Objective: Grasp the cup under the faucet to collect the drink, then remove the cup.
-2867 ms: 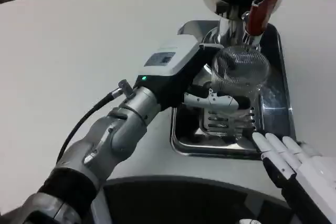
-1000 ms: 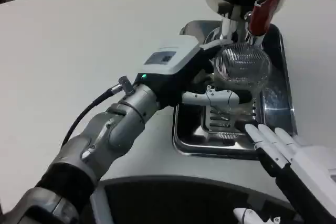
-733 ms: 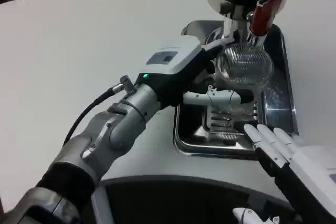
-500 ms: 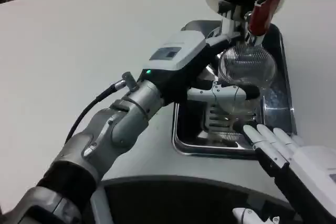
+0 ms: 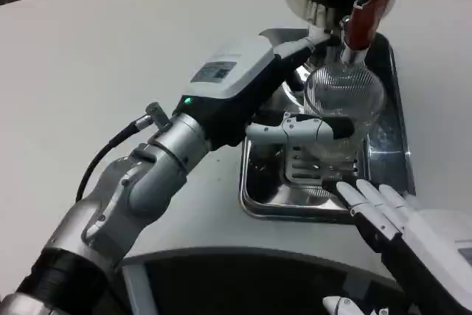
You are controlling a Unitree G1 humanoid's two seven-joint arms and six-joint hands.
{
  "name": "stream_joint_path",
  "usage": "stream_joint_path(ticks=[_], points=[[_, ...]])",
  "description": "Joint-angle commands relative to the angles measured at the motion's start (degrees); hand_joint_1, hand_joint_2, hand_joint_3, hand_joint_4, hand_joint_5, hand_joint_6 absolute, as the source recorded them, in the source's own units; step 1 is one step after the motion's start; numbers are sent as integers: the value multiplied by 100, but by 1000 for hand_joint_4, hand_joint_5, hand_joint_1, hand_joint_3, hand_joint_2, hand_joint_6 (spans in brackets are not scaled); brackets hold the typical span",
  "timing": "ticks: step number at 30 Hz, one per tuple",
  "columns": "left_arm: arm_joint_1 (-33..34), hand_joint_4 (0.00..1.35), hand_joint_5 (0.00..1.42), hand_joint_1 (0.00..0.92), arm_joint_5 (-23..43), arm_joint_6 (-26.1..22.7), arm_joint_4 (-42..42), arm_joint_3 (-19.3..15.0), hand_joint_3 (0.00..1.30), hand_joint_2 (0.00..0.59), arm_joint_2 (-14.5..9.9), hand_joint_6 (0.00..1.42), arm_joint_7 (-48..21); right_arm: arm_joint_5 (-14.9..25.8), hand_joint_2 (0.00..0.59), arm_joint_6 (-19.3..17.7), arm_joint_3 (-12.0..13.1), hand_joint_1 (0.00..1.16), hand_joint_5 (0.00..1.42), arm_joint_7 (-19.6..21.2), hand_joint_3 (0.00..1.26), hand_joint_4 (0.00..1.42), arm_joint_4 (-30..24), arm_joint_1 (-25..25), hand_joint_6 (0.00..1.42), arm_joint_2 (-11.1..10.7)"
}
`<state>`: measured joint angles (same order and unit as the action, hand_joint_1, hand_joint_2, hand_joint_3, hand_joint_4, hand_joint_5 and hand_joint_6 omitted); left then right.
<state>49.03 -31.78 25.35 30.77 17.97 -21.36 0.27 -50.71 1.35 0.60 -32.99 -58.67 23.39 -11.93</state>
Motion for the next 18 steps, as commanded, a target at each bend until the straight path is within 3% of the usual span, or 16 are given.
stream_joint_path(ticks=[1, 11, 18], points=[[-406, 209, 496, 109, 189, -132, -690, -263, 183, 85, -157, 945, -190, 18, 405, 27, -31, 292, 0, 6, 44, 0, 2, 72, 0, -10], [-1069, 277, 527, 101, 592, -326, -2181, -875, 251, 87, -432, 961, -509, 7, 405, 64, -58, 292, 0, -10, 49, 0, 5, 24, 0, -4], [-1207, 337, 552, 94, 983, -441, -2879, -1247, 312, 86, -486, 982, -712, -15, 405, 88, -119, 292, 0, -14, 53, 0, 49, -34, 0, -12]])
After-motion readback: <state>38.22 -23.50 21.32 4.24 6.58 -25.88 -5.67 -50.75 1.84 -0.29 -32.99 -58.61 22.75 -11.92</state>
